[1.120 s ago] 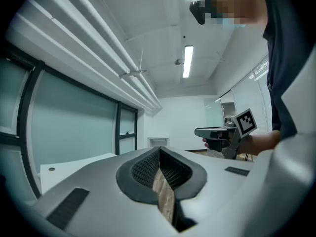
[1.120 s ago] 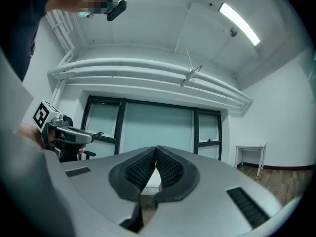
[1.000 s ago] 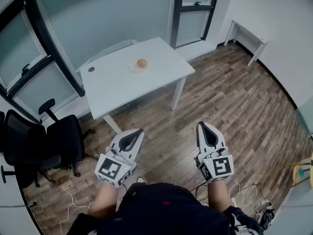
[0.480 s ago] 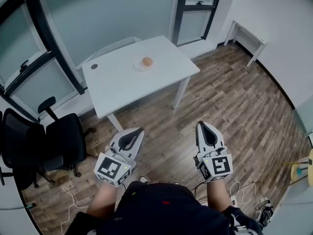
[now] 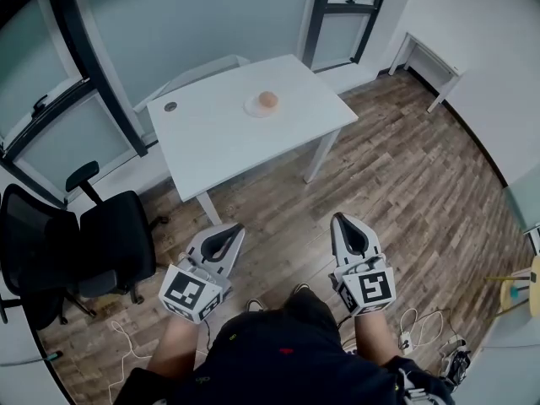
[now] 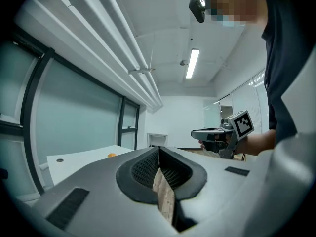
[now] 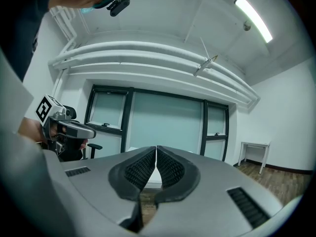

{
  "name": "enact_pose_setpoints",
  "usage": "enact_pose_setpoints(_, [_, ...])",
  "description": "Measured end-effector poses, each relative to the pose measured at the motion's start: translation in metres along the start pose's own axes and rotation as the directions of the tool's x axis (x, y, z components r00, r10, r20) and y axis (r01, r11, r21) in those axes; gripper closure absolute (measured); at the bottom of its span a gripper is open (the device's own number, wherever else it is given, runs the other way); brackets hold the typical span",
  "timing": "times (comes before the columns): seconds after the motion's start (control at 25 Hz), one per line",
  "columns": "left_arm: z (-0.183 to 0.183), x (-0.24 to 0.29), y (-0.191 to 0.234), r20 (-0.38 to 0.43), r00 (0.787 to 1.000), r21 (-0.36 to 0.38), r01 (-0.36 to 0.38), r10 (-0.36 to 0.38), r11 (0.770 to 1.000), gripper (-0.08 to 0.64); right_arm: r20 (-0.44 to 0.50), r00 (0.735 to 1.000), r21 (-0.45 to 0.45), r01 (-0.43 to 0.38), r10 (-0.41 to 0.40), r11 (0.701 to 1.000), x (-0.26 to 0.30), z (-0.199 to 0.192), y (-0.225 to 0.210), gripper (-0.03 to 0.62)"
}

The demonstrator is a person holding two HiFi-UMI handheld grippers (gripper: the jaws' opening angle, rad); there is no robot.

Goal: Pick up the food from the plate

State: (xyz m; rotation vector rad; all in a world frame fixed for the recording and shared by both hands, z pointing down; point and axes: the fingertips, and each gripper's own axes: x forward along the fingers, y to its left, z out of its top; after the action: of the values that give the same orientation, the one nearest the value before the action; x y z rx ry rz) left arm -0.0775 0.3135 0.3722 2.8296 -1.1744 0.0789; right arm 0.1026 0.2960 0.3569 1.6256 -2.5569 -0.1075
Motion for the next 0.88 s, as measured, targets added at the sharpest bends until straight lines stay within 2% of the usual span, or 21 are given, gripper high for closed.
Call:
enact_pose_setpoints(0.24, [-0.002,0.009,0.032,0.0,1.0,0.0,-0.018,0.018,1.0,0.537,0.006,1.0,-0.001,-0.001,0.001,1.0,0.037,0.0,-0.008,0.567])
enact_pose_setpoints(0.56, [0.014,0.049,0.074,-0.001,0.997,0.008,-0.073,0.073,0.997,0.537,0.035,0.998,0.022,-0.051,0.05,0.998,0.099,0.007,-0.037,0.566])
enact_pose_setpoints(0.76, [0.028,0.098,0.087,-0.001,0.993,0.011,-0.116,0.116,0.993,0.537,0.081,0.995,0.03,-0.061,0.059,0.998,0.129,0.016,-0.086,0.567])
enact_pose_setpoints(0.88, [0.034,0.131,0.088,0.002,0.991,0.009,-0.131,0.131,0.991,0.537,0.072,0.994,0.039,-0.08,0.077,0.996,0.144,0.009,-0.118,0.567])
